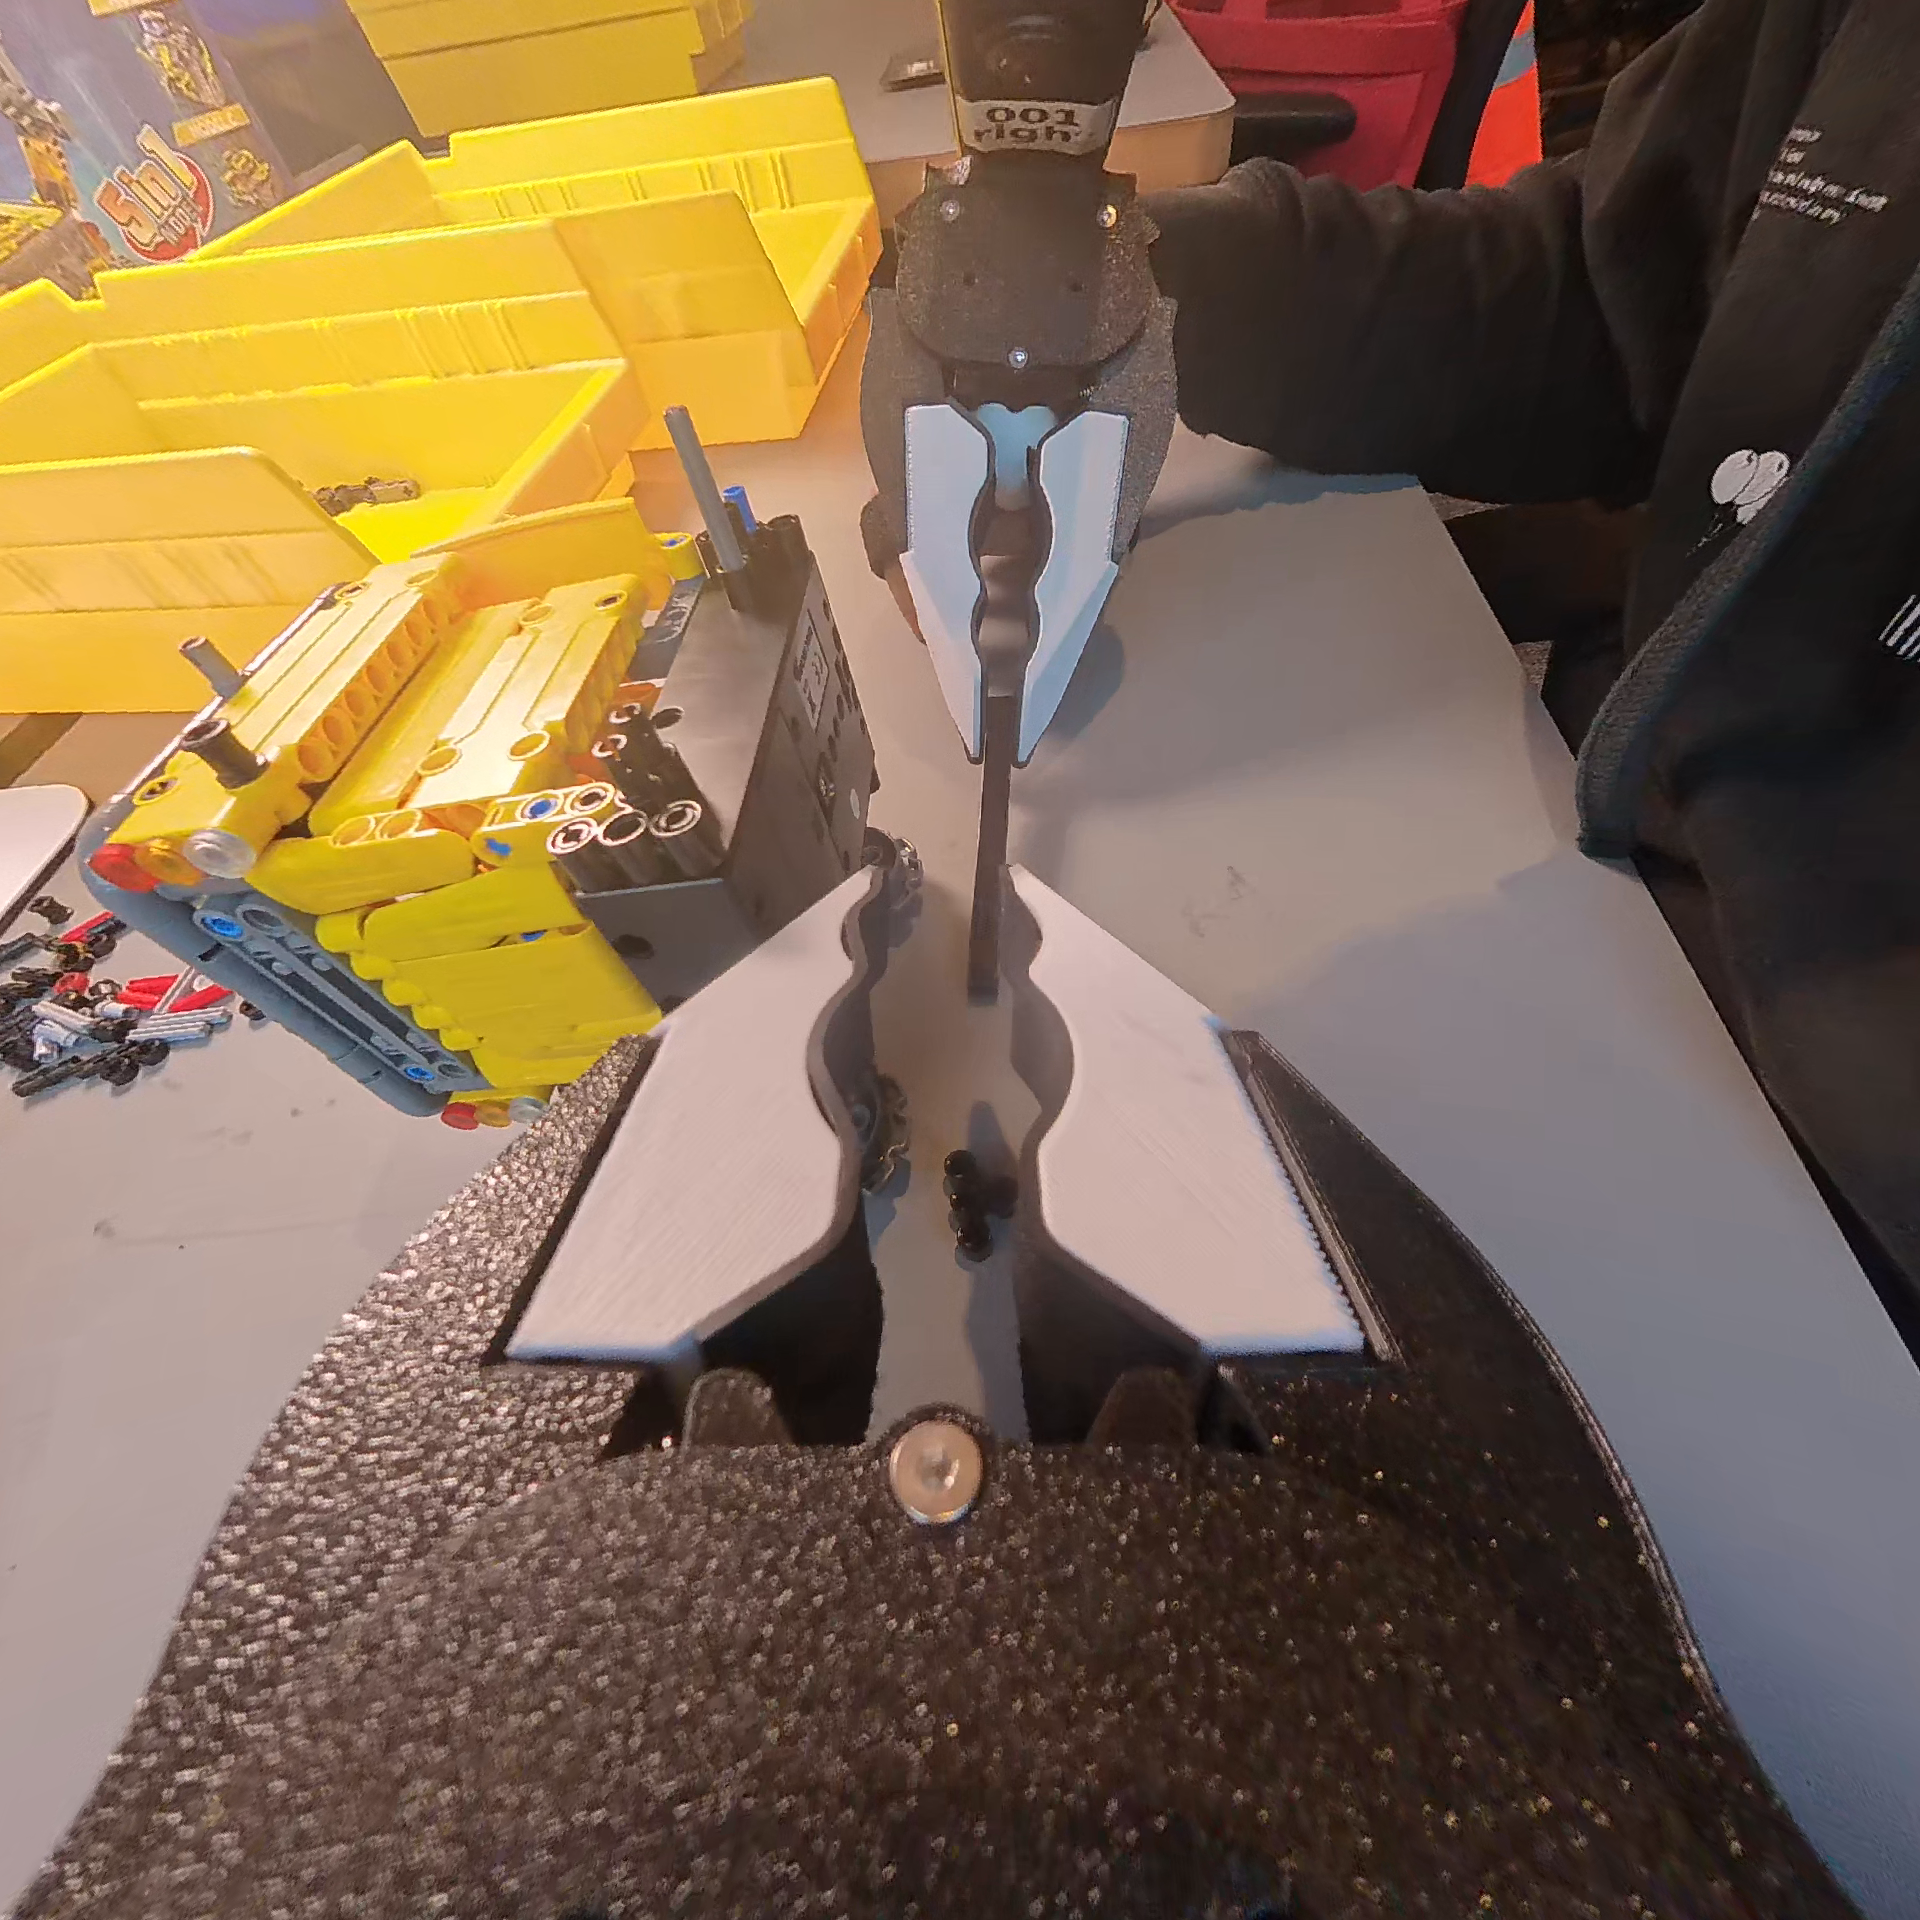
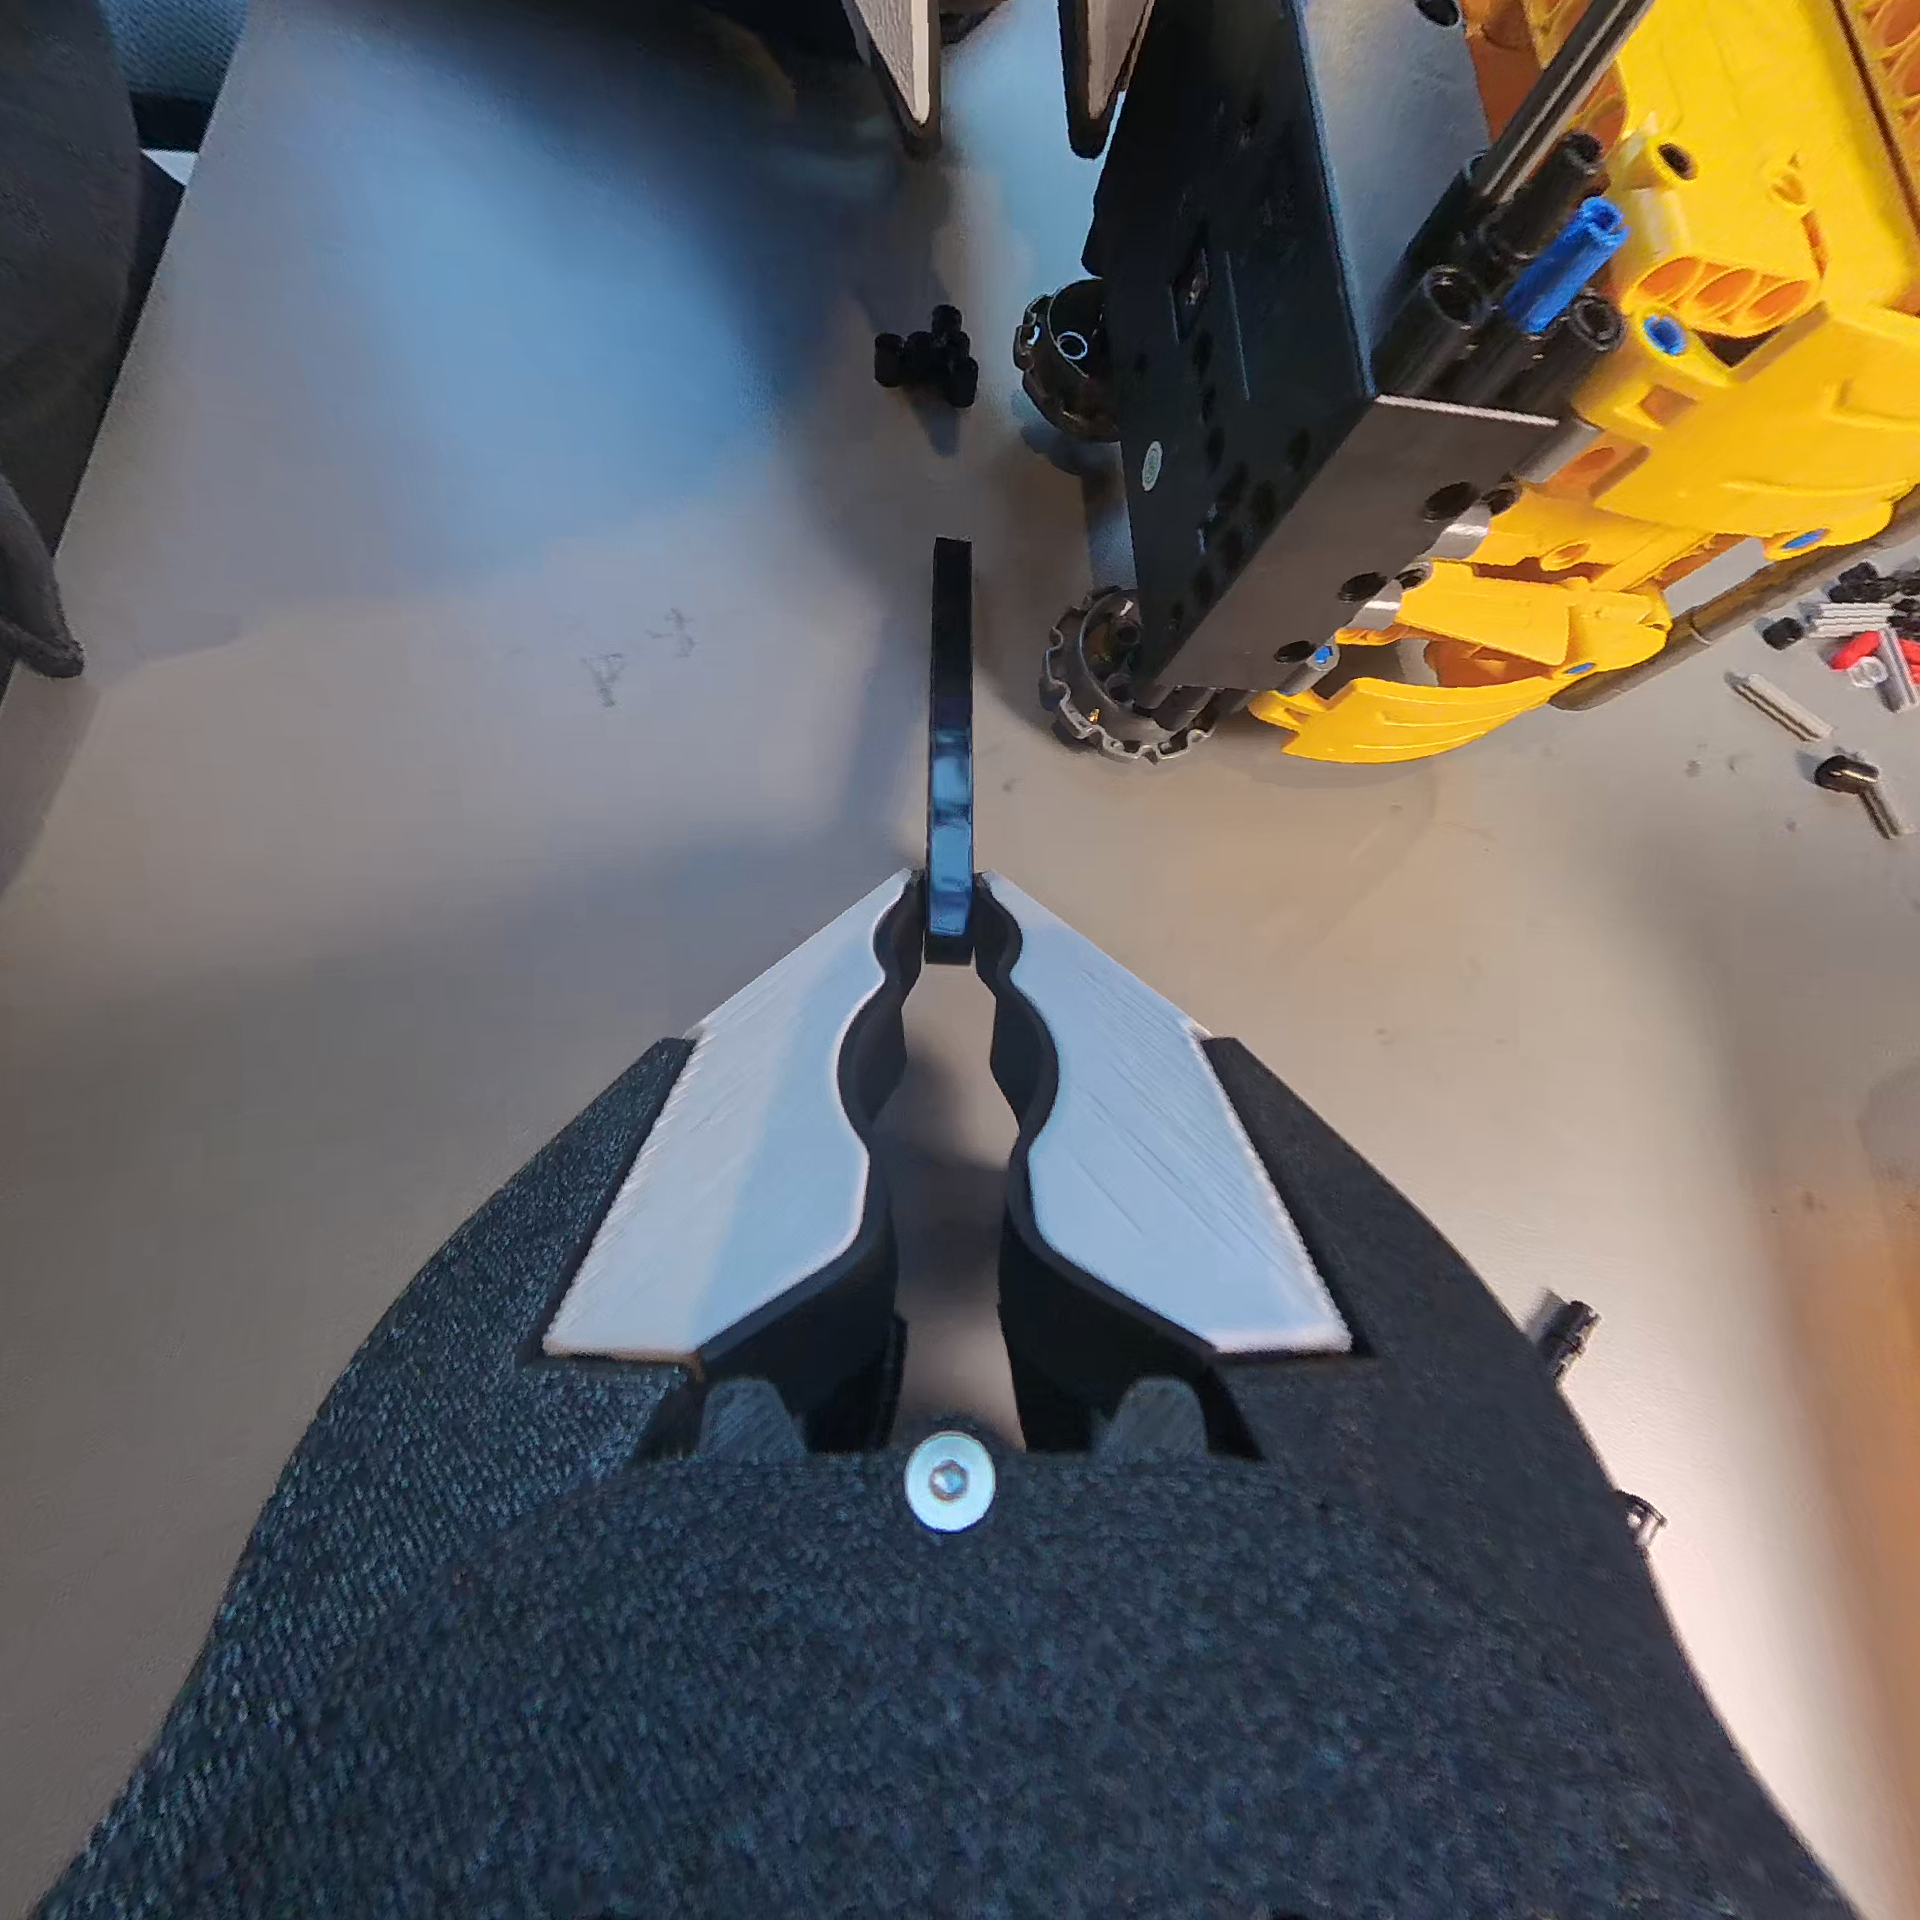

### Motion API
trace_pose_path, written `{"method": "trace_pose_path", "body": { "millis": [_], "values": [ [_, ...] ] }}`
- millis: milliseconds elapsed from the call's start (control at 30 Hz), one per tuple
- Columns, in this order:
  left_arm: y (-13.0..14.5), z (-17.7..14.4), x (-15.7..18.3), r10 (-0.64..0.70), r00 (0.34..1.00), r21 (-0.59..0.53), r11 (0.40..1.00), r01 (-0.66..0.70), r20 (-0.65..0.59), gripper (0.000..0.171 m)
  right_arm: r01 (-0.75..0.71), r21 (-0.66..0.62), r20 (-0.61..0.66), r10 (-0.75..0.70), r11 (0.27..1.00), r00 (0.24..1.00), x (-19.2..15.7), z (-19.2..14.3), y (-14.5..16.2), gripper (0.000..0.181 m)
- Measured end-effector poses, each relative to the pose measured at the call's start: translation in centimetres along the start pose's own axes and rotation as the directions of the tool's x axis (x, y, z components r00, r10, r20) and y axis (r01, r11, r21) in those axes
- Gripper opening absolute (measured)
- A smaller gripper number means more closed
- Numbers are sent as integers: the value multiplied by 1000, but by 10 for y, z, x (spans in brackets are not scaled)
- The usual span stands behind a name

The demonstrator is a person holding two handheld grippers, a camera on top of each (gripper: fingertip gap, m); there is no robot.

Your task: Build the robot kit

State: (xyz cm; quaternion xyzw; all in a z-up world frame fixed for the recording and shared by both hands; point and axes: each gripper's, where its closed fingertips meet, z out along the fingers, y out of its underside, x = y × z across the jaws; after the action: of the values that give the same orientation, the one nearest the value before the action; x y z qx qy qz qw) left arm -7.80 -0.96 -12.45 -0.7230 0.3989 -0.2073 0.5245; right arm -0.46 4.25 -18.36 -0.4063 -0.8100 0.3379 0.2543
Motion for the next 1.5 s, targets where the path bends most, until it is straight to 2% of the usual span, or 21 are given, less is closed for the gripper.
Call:
{"method": "trace_pose_path", "body": {
  "millis": [167,233,333,400,500,600,767,833,967,1033,1133,1233,1333,1500],
  "values": [
    [0,0,0,-2,1000,2,1000,2,1,19,-13,-1,-2,13,1000,1000,1,-2,1,18],
    [-1,-1,0,0,1000,8,1000,0,5,19,-33,43,-23,34,999,999,7,-13,-4,19],
    [-5,-4,-1,-3,1000,31,1000,2,13,19,-104,168,-199,137,980,970,47,-55,-12,19],
    [-7,-7,-3,-10,1000,49,999,9,16,19,-188,193,-373,249,963,894,83,-89,3,19],
    [-9,-9,-3,-21,1000,63,998,20,14,18,-378,98,-500,373,921,781,105,-113,49,18],
    [-8,-8,-3,-21,1000,59,998,20,9,19,-522,-23,-544,428,852,722,105,-108,87,16],
    [-9,-10,-2,-18,1000,66,998,17,15,19,-590,-95,-579,437,802,688,105,-99,107,10],
    [-10,-12,-2,-19,1000,70,997,17,18,19,-590,-104,-564,442,800,698,103,-95,107,4],
    [-11,-12,-1,-13,1000,73,997,11,19,19,-582,-119,-551,434,805,713,98,-97,108,4],
    [-11,-13,0,-10,1000,73,997,9,19,19,-513,-102,-509,399,852,763,87,-97,90,4],
    [-13,-12,2,-5,1000,76,997,4,15,19,-332,27,-347,320,943,882,55,-84,25,3],
    [-16,-6,10,37,999,63,997,-36,-8,20,-124,114,-182,144,986,973,11,-60,-35,4],
    [-17,3,25,85,995,49,995,-82,-58,22,-45,131,-100,58,990,993,-12,-35,-62,4],
    [-16,8,40,103,989,46,994,-98,-102,21,-5,147,-22,8,989,1000,-27,-5,-85,4]
  ]
}}
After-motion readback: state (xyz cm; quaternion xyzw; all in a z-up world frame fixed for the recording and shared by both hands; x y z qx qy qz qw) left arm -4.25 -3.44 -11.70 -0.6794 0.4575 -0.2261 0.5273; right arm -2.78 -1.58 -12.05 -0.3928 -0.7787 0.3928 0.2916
